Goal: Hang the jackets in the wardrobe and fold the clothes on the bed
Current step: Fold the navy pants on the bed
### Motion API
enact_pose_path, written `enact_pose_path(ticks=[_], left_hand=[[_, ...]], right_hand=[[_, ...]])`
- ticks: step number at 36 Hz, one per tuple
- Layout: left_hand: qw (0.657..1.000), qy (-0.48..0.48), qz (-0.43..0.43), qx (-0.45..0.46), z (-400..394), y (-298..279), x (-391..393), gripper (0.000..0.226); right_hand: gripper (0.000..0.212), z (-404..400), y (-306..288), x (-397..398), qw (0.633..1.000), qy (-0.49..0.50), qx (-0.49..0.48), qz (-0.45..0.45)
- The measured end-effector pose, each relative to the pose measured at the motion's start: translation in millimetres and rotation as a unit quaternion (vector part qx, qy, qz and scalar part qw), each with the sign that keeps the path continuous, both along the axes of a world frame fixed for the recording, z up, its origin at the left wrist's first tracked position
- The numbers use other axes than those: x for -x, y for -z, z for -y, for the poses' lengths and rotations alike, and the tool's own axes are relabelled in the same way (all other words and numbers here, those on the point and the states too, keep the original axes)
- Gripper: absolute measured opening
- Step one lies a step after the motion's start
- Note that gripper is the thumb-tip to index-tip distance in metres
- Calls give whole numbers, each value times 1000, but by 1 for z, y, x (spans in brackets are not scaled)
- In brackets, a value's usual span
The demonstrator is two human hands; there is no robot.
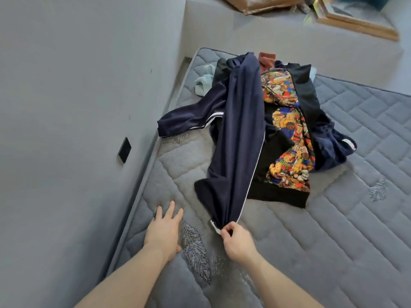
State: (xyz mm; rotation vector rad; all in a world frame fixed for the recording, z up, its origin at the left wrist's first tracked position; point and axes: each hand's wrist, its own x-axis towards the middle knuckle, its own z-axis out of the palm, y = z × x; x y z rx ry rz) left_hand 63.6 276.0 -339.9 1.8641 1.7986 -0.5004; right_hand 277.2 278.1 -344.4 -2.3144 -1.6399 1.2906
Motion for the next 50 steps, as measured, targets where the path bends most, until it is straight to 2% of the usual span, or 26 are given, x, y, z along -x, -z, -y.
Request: enact_pose_path(ticks=[2, 4, 7, 12, 16, 19, 23, 25, 27, 29, 30, 31, 33, 36, 39, 42, 45, 50], left_hand=[[1000, 17, 0, 25, 10, -12, 7, 104], [995, 10, 13, 94, 32, -33, 15, 93], [982, -66, 76, 161, 82, -62, 26, 76], [965, -133, 157, 165, 176, -125, 41, 73], [946, -215, 214, 115, 219, -190, 43, 64], [947, -195, 242, 80, 241, -243, 33, 74], [937, -124, 325, 34, 259, -317, -1, 115], [922, -108, 371, -22, 257, -352, -17, 117], [905, -107, 408, -54, 247, -387, -27, 95], [888, -113, 441, -62, 237, -418, -27, 47], [879, -117, 459, -52, 232, -432, -25, 24], [874, -111, 471, -38, 227, -446, -22, 19], [879, -89, 468, -17, 215, -472, -16, 24], [894, -39, 445, -39, 196, -510, -13, 13], [890, 0, 451, -74, 183, -555, -23, 11], [847, -4, 527, -69, 176, -592, -33, 13], [808, -3, 586, -57, 175, -624, -41, 29], [779, 3, 624, -65, 175, -673, -50, 18]], right_hand=[[15, 26, -22, -3, 999, -16, 41, 0], [21, 53, -50, -5, 996, -37, 82, -16], [21, 96, -98, -4, 991, -51, 102, -66], [18, 151, -195, -10, 984, 48, 50, -162], [19, 179, -275, -23, 969, 125, -14, -212], [22, 201, -331, -28, 960, 126, -40, -247], [26, 228, -409, -25, 951, 82, -51, -294], [24, 241, -445, -21, 944, 53, -67, -319], [21, 250, -477, -21, 936, 41, -90, -337], [24, 259, -501, -24, 933, 34, -119, -339], [26, 262, -511, -27, 931, 40, -136, -336], [26, 266, -519, -31, 929, 43, -152, -334], [25, 273, -530, -37, 924, 55, -180, -334], [22, 277, -538, -47, 914, 91, -220, -329], [21, 280, -547, -51, 901, 114, -269, -322], [33, 283, -549, -51, 896, 114, -291, -316], [46, 285, -542, -49, 919, 76, -286, -263], [81, 276, -532, -28, 947, 28, -226, -227]])
